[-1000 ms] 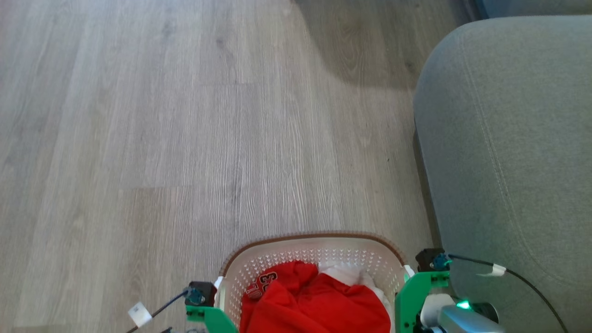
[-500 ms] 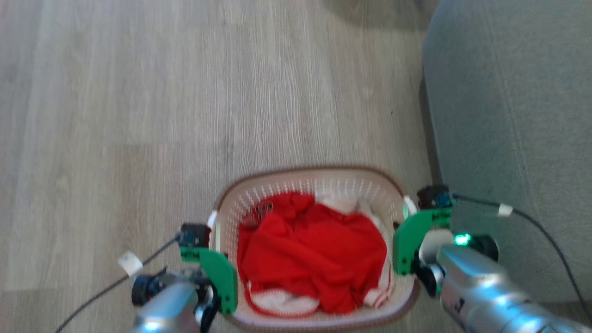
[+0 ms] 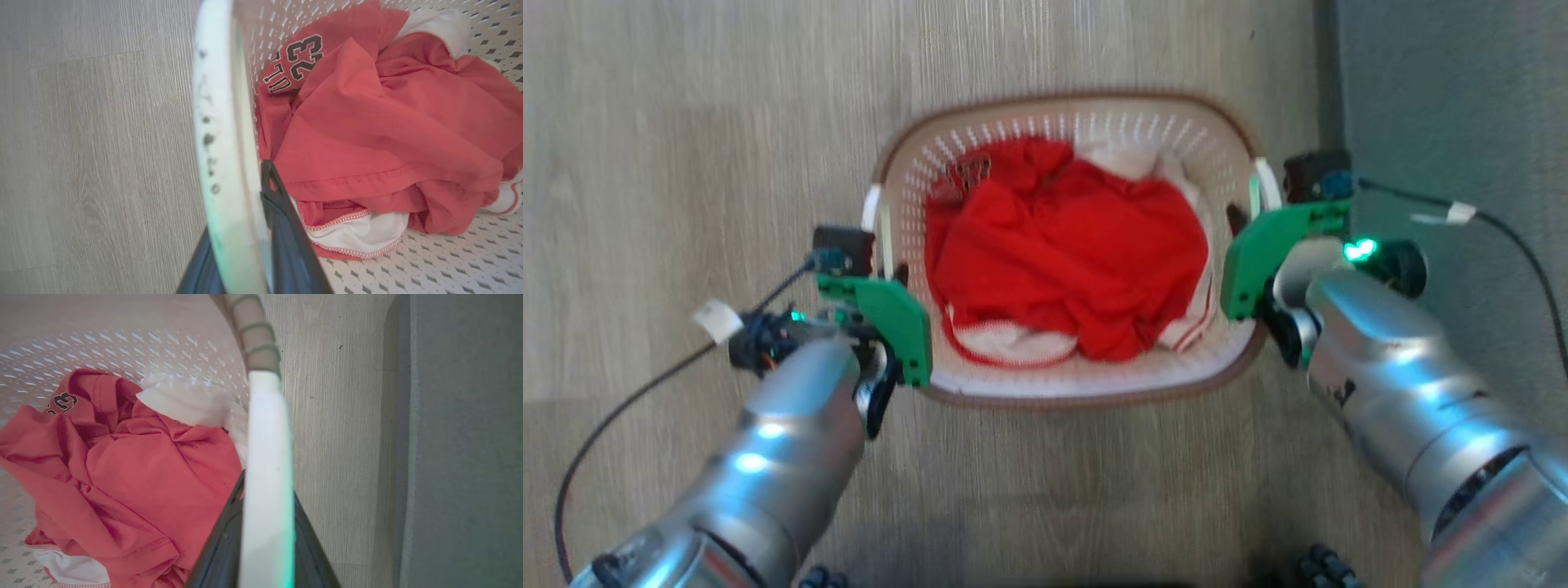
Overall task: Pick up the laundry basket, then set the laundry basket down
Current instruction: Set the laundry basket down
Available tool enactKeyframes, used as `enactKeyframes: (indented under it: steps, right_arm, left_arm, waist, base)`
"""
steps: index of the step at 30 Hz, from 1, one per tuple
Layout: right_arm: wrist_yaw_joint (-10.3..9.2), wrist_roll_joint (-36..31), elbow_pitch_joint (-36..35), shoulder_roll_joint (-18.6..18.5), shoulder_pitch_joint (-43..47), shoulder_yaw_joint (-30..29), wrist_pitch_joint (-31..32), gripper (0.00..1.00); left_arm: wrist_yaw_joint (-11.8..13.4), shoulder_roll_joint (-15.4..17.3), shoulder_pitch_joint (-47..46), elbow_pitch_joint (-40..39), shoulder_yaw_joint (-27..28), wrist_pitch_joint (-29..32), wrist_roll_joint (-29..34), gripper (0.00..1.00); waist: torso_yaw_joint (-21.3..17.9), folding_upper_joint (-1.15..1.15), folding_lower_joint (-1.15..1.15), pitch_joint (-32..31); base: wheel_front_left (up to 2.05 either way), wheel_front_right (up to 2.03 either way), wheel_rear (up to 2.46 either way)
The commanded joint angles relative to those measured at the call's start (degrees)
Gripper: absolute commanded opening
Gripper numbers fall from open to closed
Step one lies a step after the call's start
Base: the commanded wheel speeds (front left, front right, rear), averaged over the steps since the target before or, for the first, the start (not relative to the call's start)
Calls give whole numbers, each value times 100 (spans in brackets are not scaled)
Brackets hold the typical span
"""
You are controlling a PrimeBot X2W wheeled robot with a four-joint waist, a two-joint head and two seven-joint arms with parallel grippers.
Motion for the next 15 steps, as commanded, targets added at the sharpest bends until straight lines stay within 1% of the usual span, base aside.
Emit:
enactKeyframes:
  steps: [1,9,15]
  right_arm:
    - [-10,-111,-22,-19,-10,27,-99,0]
    - [-10,-636,-18,-40,-452,-438,-161,0]
    - [-10,-1035,-17,-36,-584,-837,-196,0]
  left_arm:
    - [22,160,-180,-7,83,-96,77,0]
    - [95,195,-806,37,138,-224,159,0]
    - [150,198,-1048,53,176,-261,217,0]
  waist:
    - [49,0,-2,493]
    - [69,0,-2,1250]
    - [89,0,-2,1576]
  base:
    - [0,0,0]
    - [0,0,0]
    - [0,0,0]
